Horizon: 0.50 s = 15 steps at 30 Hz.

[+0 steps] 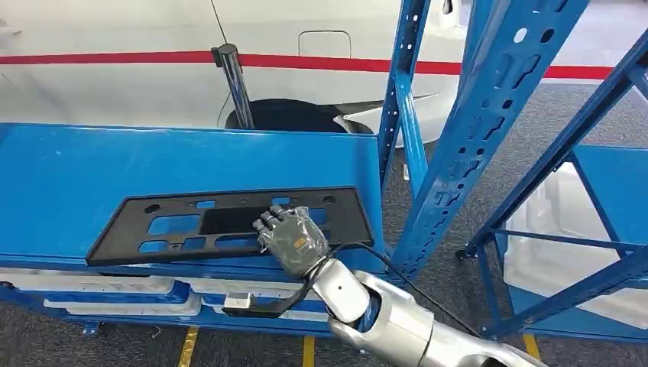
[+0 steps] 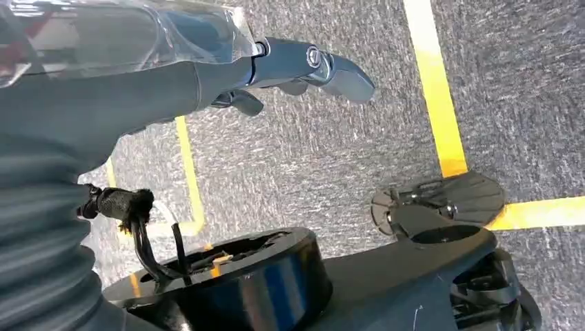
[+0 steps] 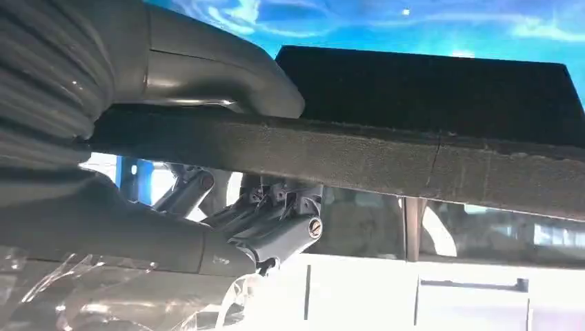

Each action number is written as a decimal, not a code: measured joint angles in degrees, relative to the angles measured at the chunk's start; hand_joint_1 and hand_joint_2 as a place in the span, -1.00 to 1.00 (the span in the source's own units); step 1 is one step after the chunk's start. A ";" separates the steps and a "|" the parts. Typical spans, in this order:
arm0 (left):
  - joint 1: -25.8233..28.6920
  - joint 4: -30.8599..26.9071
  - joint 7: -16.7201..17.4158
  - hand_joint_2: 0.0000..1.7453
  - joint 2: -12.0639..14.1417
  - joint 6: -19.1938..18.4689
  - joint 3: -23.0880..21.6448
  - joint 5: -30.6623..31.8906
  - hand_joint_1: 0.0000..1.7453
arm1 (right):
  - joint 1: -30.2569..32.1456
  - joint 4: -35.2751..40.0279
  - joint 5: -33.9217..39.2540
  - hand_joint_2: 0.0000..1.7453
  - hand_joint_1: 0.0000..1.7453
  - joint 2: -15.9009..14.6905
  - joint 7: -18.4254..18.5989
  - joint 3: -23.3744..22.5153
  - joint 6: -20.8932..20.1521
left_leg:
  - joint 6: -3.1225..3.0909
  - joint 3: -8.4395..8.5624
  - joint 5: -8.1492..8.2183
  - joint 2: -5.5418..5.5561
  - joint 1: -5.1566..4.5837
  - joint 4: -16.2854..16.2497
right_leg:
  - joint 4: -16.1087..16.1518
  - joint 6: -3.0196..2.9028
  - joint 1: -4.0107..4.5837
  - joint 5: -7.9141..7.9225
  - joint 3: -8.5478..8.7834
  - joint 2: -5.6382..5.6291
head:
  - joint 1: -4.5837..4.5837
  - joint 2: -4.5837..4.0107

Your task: Take the parts from the cabinet and place them on the table.

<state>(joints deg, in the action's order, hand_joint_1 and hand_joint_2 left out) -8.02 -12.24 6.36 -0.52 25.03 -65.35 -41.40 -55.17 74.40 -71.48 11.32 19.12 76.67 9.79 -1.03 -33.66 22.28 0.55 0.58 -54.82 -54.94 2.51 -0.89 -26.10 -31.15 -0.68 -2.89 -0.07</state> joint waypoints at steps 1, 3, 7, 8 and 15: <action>-0.02 0.00 0.00 1.00 0.00 -0.04 -0.07 0.11 -1.00 | 0.19 0.50 -0.94 1.00 1.00 -0.28 -0.07 -0.07 0.57 | 0.00 0.00 0.00 0.00 0.00 0.00 | 0.00 0.00 0.00 0.00 0.00 0.00 | 0.00 0.00; -0.04 0.00 -0.70 1.00 0.00 -0.24 -0.37 0.48 -1.00 | 0.73 1.29 -3.17 1.00 1.00 -0.83 -0.26 -0.28 2.36 | 0.00 0.00 0.00 0.00 0.00 0.00 | 0.00 0.00 0.00 0.00 0.00 0.00 | 0.00 0.00; -0.07 0.00 -1.18 1.00 0.00 -0.79 -0.85 1.16 -1.00 | 1.91 3.21 -6.21 1.00 1.00 -2.01 -1.49 -0.90 5.95 | 0.00 0.00 0.00 0.00 0.00 0.00 | 0.00 0.00 0.00 0.00 0.01 0.00 | 0.00 0.00; -0.08 0.00 -1.18 1.00 0.00 -0.79 -0.90 1.18 -1.00 | 2.25 3.78 -6.68 1.00 1.00 -2.32 -1.88 -1.07 6.60 | 0.00 0.00 0.00 0.00 0.00 0.00 | 0.01 0.00 0.00 0.00 0.01 0.00 | 0.00 0.00; -0.16 0.00 -0.90 1.00 -0.02 -0.96 -1.38 1.31 -1.00 | 3.44 6.45 -7.14 1.00 1.00 -3.12 -3.19 -2.32 7.12 | -1.80 1.29 -1.56 -0.34 0.51 2.58 | -3.61 0.84 -0.33 -3.39 -1.28 0.24 | 0.04 0.00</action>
<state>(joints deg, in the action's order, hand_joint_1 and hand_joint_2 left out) -8.18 -12.24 5.46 -0.55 24.06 -66.73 -40.09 -51.73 80.85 -78.62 8.20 15.93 74.36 16.92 -2.83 -32.36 20.71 0.21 1.09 -52.24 -58.55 3.35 -1.22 -29.49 -32.43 -0.44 -2.84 -0.07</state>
